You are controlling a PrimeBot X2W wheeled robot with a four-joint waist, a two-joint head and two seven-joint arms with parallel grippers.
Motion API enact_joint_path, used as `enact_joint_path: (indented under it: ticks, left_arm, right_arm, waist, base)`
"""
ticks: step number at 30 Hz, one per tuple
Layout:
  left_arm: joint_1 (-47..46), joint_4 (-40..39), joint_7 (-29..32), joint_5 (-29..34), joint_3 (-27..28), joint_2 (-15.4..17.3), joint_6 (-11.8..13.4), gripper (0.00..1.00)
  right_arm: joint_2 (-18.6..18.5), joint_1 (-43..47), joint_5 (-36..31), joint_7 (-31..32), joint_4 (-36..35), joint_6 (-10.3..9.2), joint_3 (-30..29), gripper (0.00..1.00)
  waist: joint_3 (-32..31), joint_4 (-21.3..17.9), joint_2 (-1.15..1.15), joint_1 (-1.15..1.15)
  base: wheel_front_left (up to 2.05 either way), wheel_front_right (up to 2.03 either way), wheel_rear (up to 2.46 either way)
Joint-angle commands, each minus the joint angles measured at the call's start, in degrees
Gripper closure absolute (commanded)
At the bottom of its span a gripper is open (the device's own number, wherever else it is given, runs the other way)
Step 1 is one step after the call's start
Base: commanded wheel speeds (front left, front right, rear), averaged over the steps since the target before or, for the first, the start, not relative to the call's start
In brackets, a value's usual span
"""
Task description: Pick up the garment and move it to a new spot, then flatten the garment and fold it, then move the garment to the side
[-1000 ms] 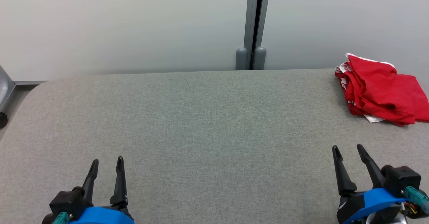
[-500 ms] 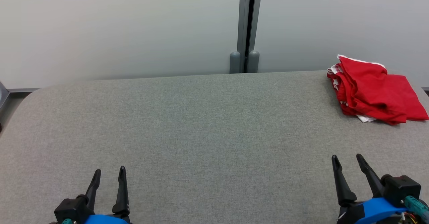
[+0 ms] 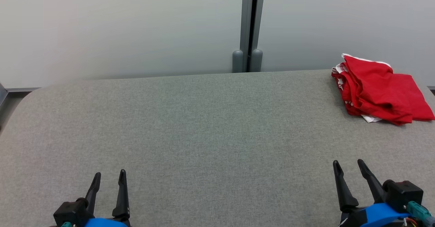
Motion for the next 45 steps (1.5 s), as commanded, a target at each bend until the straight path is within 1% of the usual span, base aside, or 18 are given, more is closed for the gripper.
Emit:
enact_joint_path:
  ticks: [1,10,11,16,18,30,31,45]
  left_arm:
    - [-0.5,0.2,-0.2,-0.1,-0.1,0.3,-0.3,0.0]
    - [-0.9,0.4,-0.2,-0.6,0.2,0.4,-0.4,0.0]
    - [-0.1,0.4,0.0,-0.3,0.1,0.2,-0.4,1.0]
    - [0.9,2.1,0.4,-0.7,0.1,-0.6,-0.4,1.0]
    - [1.0,2.6,1.0,-2.7,0.5,-1.1,-0.5,1.0]
    - [-0.4,1.1,4.4,-13.8,2.6,-1.9,-0.9,1.0]
    - [-0.4,1.1,4.4,-13.8,2.6,-1.9,-0.9,1.0]
    - [-1.8,-0.4,7.7,-25.0,4.6,-2.8,-1.3,1.0]
  right_arm:
    - [0.2,0.1,0.5,-0.4,0.4,0.01,0.1,0.0]
    - [0.2,-0.8,0.9,-1.6,1.8,0.01,0.1,0.0]
    - [0.0,-0.2,0.5,-1.2,1.8,0.0,0.1,1.0]
    - [0.1,0.3,0.7,-0.8,4.0,0.0,0.2,1.0]
    - [0.1,0.0,2.8,-0.3,4.9,0.0,0.0,1.0]
    - [0.1,-1.4,15.8,1.4,5.0,0.0,-0.6,1.0]
    - [0.1,-1.4,15.8,1.4,5.0,0.0,-0.6,1.0]
    - [0.1,-2.9,28.7,3.2,5.2,0.0,-1.1,1.0]
  waist:
    - [0.0,0.1,0.0,0.0]
    - [0.1,0.4,0.0,0.0]
    - [0.1,0.4,0.0,0.0]
    - [0.1,0.4,0.0,0.0]
    - [0.1,0.4,0.0,0.0]
    - [0.2,0.4,0.0,0.0]
    - [0.2,0.4,0.0,0.0]
    - [0.3,0.4,0.0,0.0]
  base:
    - [0.0,0.0,0.0]
    - [0.0,0.0,0.0]
    - [0.0,0.0,0.0]
    - [0.0,0.0,0.0]
    - [0.0,0.0,0.0]
    - [0.0,0.0,0.0]
    - [0.0,0.0,0.0]
    - [0.0,0.0,0.0]
